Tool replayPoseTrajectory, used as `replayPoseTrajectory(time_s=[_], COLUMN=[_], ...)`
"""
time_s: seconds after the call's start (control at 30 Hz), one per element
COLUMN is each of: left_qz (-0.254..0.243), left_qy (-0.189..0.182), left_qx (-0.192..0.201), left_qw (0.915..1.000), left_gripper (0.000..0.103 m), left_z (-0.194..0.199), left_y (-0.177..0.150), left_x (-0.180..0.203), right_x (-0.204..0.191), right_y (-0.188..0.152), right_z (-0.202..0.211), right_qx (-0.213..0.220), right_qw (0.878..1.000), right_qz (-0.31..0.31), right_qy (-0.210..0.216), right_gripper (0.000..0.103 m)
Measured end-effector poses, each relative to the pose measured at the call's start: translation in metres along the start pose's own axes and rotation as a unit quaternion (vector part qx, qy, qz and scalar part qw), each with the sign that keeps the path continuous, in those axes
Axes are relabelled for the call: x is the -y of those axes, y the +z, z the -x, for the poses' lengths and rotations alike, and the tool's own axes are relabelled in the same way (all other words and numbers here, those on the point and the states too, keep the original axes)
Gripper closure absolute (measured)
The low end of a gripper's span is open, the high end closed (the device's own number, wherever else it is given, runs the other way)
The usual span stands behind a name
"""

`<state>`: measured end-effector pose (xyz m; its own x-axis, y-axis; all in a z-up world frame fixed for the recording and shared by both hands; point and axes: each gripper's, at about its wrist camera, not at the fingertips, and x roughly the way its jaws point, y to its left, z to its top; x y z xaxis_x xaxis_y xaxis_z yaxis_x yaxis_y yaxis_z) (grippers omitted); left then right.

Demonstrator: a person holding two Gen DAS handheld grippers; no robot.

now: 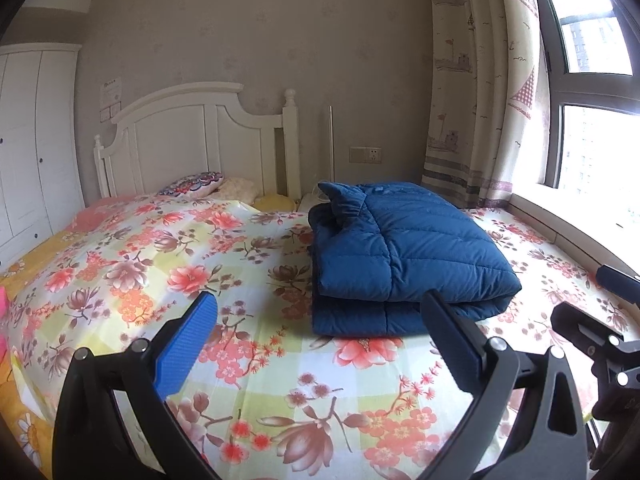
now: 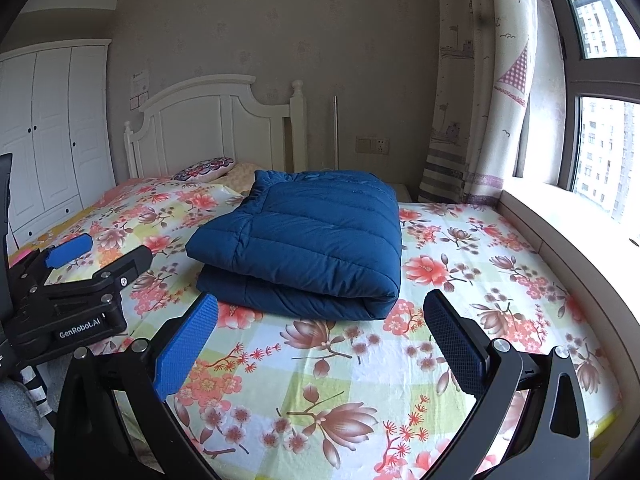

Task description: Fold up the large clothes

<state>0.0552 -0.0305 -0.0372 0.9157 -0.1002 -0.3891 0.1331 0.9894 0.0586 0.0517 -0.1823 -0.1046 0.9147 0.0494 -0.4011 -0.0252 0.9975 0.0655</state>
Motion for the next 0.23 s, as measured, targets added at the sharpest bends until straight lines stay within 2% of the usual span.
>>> replayPoseTrajectory(time_s=[0.03, 0.1, 0.13, 0.23], left_qz=[-0.003, -0.011, -0.011, -0.005], left_qy=[-0.010, -0.031, -0.027, 0.025], left_qx=[-0.008, -0.055, -0.067, -0.098], left_qw=[0.9999, 0.9980, 0.9973, 0.9949], left_gripper=[0.002, 0.002, 0.002, 0.002], left_z=[-0.008, -0.036, -0.049, -0.099], left_y=[0.003, 0.013, 0.017, 0.039], left_x=[-0.003, -0.016, -0.024, -0.077], right_x=[0.006, 0.028, 0.041, 0.115], right_y=[0.000, 0.005, 0.010, 0.033], right_z=[-0.005, -0.020, -0.026, -0.036], right_qx=[-0.005, -0.018, -0.023, -0.025], right_qw=[1.000, 1.000, 0.999, 0.995], right_qz=[-0.006, -0.020, -0.027, -0.055], right_qy=[0.003, 0.000, -0.011, -0.079], right_gripper=[0.004, 0.004, 0.004, 0.004])
